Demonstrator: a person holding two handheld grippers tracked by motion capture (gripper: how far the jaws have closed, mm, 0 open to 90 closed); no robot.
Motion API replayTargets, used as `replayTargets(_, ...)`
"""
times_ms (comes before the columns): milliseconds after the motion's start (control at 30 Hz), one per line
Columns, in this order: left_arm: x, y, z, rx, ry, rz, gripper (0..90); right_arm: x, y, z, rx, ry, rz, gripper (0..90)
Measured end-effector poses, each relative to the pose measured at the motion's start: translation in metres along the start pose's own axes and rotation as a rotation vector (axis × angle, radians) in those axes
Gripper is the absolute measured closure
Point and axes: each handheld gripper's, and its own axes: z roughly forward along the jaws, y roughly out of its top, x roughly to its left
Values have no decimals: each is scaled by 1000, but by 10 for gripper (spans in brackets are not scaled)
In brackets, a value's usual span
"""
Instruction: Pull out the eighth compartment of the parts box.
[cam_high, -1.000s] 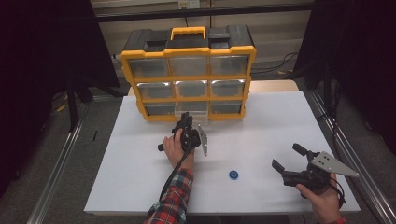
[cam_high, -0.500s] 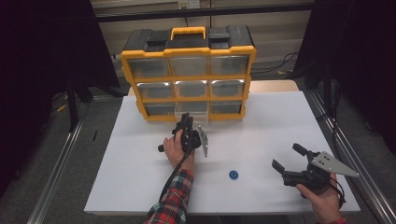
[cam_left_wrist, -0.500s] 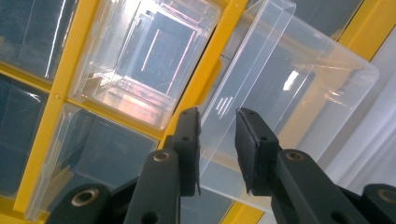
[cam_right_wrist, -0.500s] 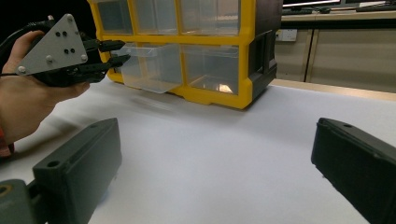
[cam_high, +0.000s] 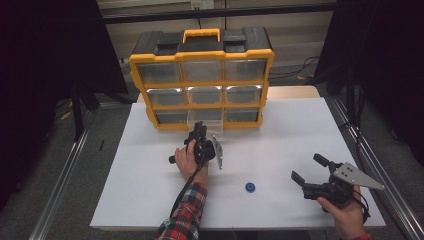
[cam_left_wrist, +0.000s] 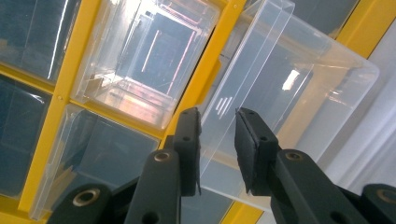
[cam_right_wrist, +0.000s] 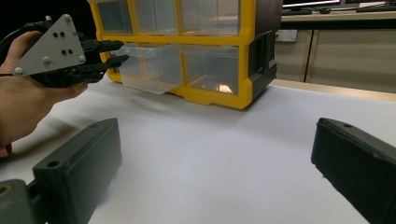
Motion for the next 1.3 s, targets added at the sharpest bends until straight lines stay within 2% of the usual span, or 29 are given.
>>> replayTargets(133,0,-1,-1,-3,2,-2,719,0,0,0,1,4,-3,10)
replayTargets(200,1,0,-3,11,5,14,719,0,0,0,2,2,-2,10)
replayTargets(300,0,-1,-3,-5,-1,-5,719,0,0,0,2,4,-3,10)
replayTargets(633,0,0,-5,8,0,1,720,0,0,0,-1,2,2,10)
replayTargets(667,-1,0,-4,-6,-3,-17,720,0,0,0,-1,2,3,10)
replayTargets(700,0,0,-4,7,-7,-9,720,0,0,0,0,2,4,10)
replayTargets(833,-2,0,-4,-11,-1,-28,720,0,0,0,-2,2,1,10)
replayTargets(867,0,0,-5,9,-5,-5,720,0,0,0,-1,4,-4,10)
replayTargets(900,-1,0,-5,4,-1,-5,718,0,0,0,0,4,-5,10)
replayTargets(933,-4,0,-4,-21,5,-44,718,0,0,0,1,6,-10,10)
replayTargets(967,-1,0,-6,8,-3,-10,718,0,0,0,2,7,-11,10)
replayTargets(1033,0,0,-6,0,-5,-1,718,0,0,0,1,6,-9,10)
replayTargets(1300,-1,0,-8,9,-4,-15,717,0,0,0,2,9,-9,10)
